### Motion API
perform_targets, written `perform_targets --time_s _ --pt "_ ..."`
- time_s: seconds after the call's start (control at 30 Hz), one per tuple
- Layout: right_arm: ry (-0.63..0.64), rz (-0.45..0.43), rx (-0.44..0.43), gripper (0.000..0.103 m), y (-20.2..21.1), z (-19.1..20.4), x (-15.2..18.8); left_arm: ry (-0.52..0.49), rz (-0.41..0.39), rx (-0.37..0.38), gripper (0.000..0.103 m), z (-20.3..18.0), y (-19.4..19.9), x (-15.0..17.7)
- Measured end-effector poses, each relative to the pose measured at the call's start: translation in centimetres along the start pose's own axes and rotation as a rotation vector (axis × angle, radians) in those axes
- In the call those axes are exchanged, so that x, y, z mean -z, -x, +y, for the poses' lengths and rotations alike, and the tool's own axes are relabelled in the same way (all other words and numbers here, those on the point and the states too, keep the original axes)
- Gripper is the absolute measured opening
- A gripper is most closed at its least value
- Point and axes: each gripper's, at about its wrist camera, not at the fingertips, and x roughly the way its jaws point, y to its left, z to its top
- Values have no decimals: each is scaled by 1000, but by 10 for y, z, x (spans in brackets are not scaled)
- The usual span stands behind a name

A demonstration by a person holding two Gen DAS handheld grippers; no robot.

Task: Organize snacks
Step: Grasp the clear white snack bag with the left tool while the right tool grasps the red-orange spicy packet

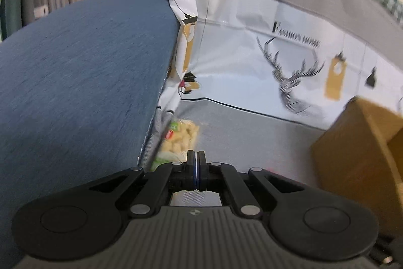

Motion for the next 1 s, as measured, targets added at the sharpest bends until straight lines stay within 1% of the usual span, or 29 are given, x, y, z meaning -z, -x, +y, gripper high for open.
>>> perform_targets --time_s 0.13,0.27,0.3,0.4,0.47,0.57,0.6,0.63,0.67,0.7,0.77,0.8,0.87,0.93,1.0 --pt "-18 71 -83 7 32 3 6 65 1 97 0 13 30 5" --pt "0 93 -142 6 73 7 22 157 35 177 0 26 60 18" --pt "2 102 -156 4 84 8 30 156 40 179 0 26 66 22" --pt "-21 115 -168 4 104 5 51 118 50 162 0 22 81 34" --pt "-31 104 -187 5 110 4 66 70 49 129 0 16 84 40" --pt "-6 106 -201 7 107 6 80 -24 13 67 0 5 81 41" --pt "14 98 -198 18 105 8 82 -38 5 56 5 4 78 41" --pt "28 91 -189 28 103 8 83 -46 -3 50 6 3 73 39" --pt "35 82 -185 53 101 8 83 -50 -8 42 8 2 69 38" --pt "40 71 -182 63 99 6 83 -56 -14 29 10 2 62 35" --pt "53 65 -187 69 92 8 82 -65 -24 -7 14 1 49 30" --pt "59 65 -178 73 89 9 82 -67 -27 -20 20 0 43 28" --pt "67 77 -159 75 80 12 83 -84 -21 -56 29 -5 30 25" --pt "48 117 -155 75 68 12 84 -139 -20 -89 36 -15 19 23" --pt "4 175 -167 75 56 8 84 -211 -34 -124 52 -28 8 24"
